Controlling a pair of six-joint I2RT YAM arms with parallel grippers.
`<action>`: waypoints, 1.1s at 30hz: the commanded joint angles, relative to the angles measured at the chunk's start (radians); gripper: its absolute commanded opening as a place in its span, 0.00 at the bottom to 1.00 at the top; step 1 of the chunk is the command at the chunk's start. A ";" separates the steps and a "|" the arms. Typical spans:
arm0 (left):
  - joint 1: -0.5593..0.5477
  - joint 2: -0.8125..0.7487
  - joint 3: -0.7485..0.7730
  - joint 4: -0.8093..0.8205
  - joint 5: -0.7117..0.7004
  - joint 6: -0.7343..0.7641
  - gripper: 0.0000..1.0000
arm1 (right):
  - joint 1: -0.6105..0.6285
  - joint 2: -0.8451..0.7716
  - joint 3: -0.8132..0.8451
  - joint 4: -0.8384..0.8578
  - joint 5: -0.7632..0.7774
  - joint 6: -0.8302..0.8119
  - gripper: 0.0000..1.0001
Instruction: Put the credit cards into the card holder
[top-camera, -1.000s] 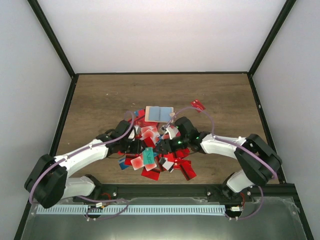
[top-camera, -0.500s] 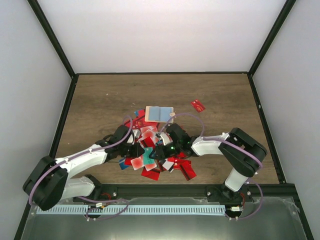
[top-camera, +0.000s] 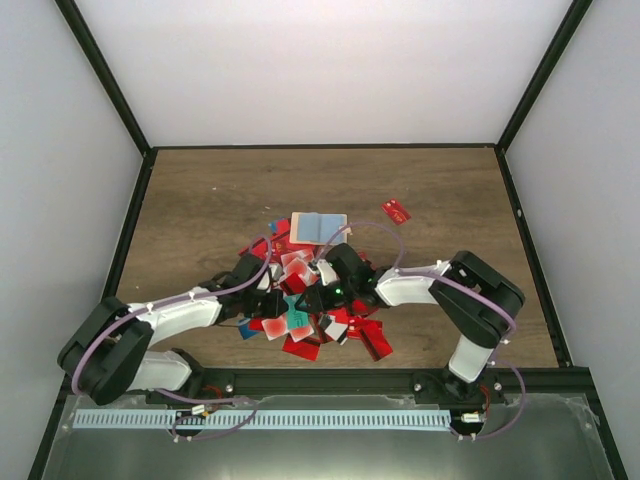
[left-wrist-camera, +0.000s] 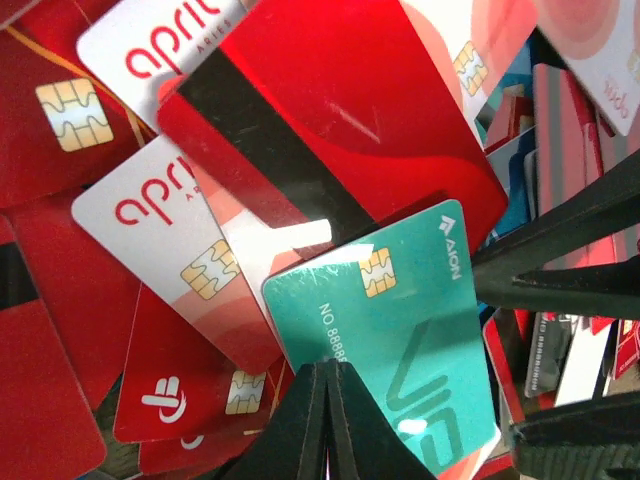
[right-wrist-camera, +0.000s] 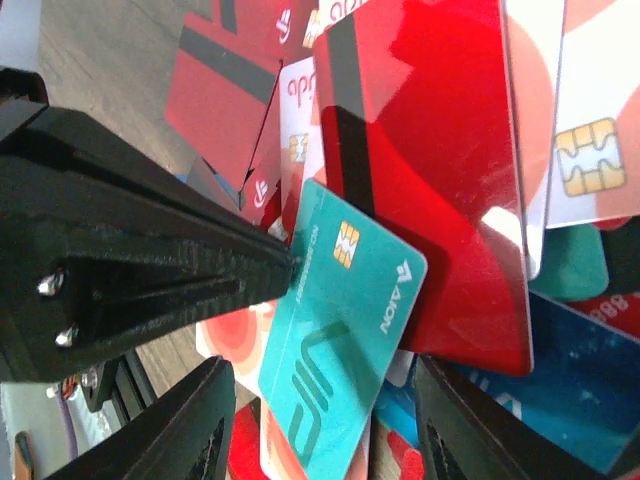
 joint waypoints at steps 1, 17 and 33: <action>-0.005 0.039 -0.028 0.042 -0.008 0.000 0.04 | 0.016 0.029 0.050 -0.072 0.073 0.000 0.51; -0.004 0.025 -0.060 0.067 -0.029 -0.020 0.04 | 0.029 0.034 0.035 0.017 -0.024 0.048 0.27; -0.004 -0.057 -0.127 0.158 0.035 -0.107 0.04 | 0.030 0.078 -0.069 0.290 -0.074 0.186 0.18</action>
